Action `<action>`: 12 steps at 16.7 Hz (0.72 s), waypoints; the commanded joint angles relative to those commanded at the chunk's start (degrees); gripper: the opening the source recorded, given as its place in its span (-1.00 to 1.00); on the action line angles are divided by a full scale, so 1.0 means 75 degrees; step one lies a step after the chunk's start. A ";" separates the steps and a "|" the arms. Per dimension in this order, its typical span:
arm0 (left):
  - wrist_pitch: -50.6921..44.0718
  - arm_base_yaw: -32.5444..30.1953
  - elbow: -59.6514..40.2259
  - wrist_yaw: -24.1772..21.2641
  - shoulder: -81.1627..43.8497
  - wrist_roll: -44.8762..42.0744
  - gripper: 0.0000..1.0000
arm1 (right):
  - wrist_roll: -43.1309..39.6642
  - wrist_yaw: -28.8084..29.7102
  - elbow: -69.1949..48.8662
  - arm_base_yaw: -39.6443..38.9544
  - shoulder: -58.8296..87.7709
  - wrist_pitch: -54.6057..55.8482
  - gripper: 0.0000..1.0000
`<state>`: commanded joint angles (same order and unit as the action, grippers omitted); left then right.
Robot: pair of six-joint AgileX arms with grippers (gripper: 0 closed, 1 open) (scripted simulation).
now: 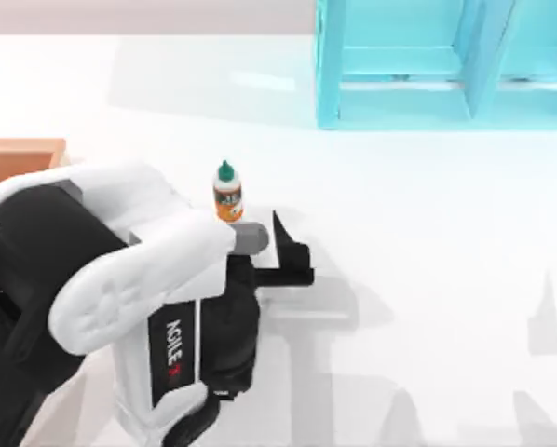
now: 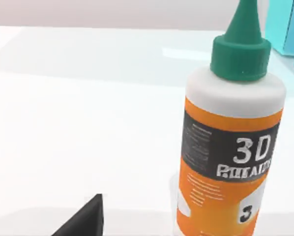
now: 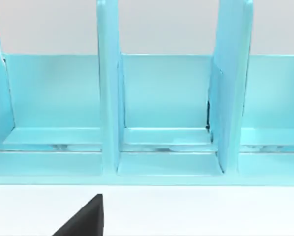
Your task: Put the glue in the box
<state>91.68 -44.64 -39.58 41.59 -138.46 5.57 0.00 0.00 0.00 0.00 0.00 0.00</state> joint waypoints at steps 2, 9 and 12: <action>-0.0389 0.0376 -0.0595 -0.0376 -0.0161 -0.0059 1.00 | 0.0000 0.0000 0.0000 0.0000 0.0000 0.0000 1.00; -0.0945 0.0912 -0.1417 -0.0911 -0.0396 -0.0137 1.00 | 0.0000 0.0000 0.0000 0.0000 0.0000 0.0000 1.00; -0.0945 0.0912 -0.1417 -0.0911 -0.0396 -0.0137 0.70 | 0.0000 0.0000 0.0000 0.0000 0.0000 0.0000 1.00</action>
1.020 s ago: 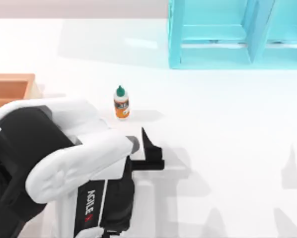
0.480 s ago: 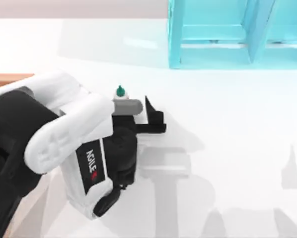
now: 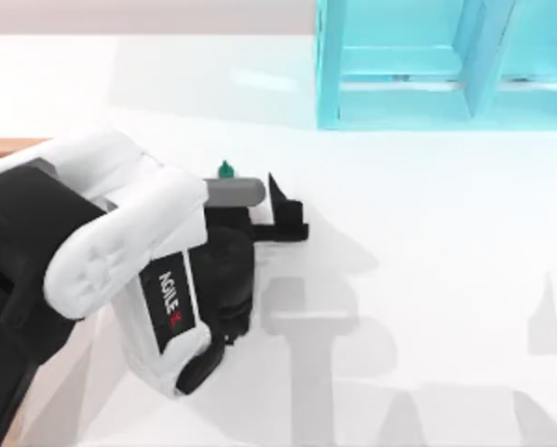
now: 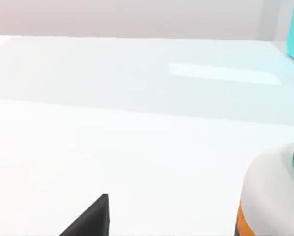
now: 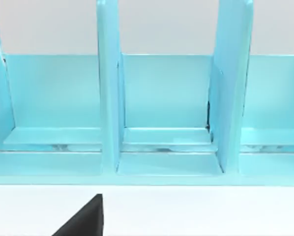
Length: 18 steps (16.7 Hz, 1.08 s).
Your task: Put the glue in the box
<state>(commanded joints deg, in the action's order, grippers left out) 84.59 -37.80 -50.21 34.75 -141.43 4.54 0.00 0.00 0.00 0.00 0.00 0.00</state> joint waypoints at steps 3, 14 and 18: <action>0.0000 0.0000 0.0000 0.0000 0.0000 0.0000 0.25 | 0.0000 0.0000 0.0000 0.0000 0.0000 0.0000 1.00; 0.0000 0.0000 0.0000 0.0000 0.0000 0.0000 -1.00 | 0.0000 0.0000 0.0000 0.0000 0.0000 0.0000 1.00; 0.0000 0.0000 0.0000 0.0000 0.0000 0.0000 -1.00 | 0.0000 0.0000 0.0000 0.0000 0.0000 0.0000 1.00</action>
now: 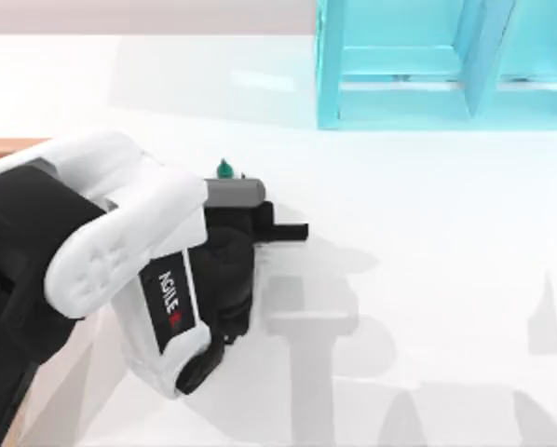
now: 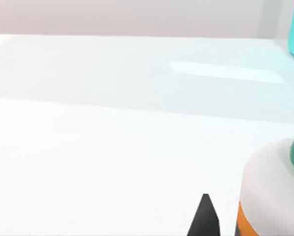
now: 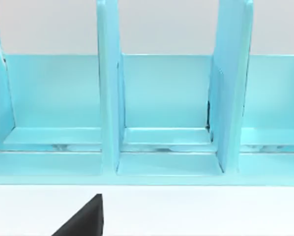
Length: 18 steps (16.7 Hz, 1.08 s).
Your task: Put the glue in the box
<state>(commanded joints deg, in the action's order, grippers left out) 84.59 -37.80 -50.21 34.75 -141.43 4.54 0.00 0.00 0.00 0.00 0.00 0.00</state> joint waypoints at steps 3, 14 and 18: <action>-0.0023 -0.0016 0.0014 -0.0002 0.0030 -0.0006 -1.00 | 0.0000 0.0000 0.0000 0.0000 0.0000 0.0000 1.00; -0.2550 -0.0001 0.0411 0.0024 0.2998 -0.0038 -1.00 | 0.0000 0.0000 0.0000 0.0000 0.0000 0.0000 1.00; -0.2578 -0.0005 0.0389 0.0031 0.3019 -0.0050 -1.00 | 0.0000 0.0000 0.0000 0.0000 0.0000 0.0000 1.00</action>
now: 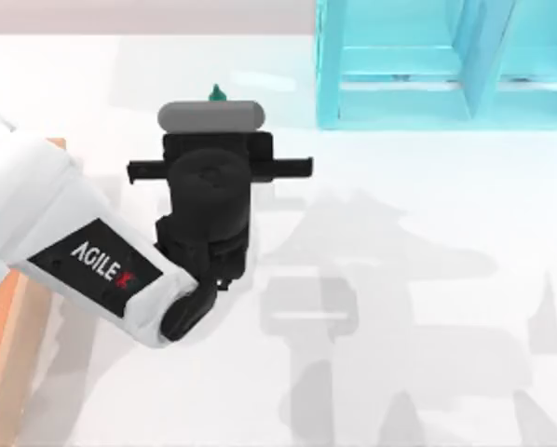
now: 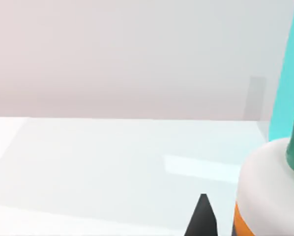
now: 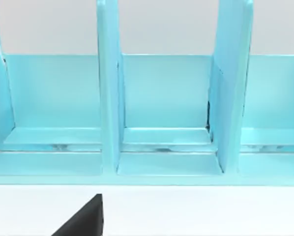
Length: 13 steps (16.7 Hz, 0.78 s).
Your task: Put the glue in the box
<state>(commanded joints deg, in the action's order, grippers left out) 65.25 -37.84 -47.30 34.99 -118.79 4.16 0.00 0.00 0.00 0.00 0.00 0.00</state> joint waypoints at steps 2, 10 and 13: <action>-0.0037 0.0021 -0.0023 -0.0046 0.0007 0.0045 -1.00 | 0.0000 0.0000 0.0000 0.0000 0.0000 0.0000 1.00; -0.2306 0.1303 -0.1305 -0.2719 0.0242 0.2668 -1.00 | 0.0000 0.0000 0.0000 0.0000 0.0000 0.0000 1.00; -0.3844 0.2184 -0.2105 -0.4420 0.0326 0.4451 -1.00 | 0.0000 0.0000 0.0000 0.0000 0.0000 0.0000 1.00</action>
<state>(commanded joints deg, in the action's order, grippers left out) 36.42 -21.46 -63.08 1.84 -116.35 37.55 0.00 0.00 0.00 0.00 0.00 0.00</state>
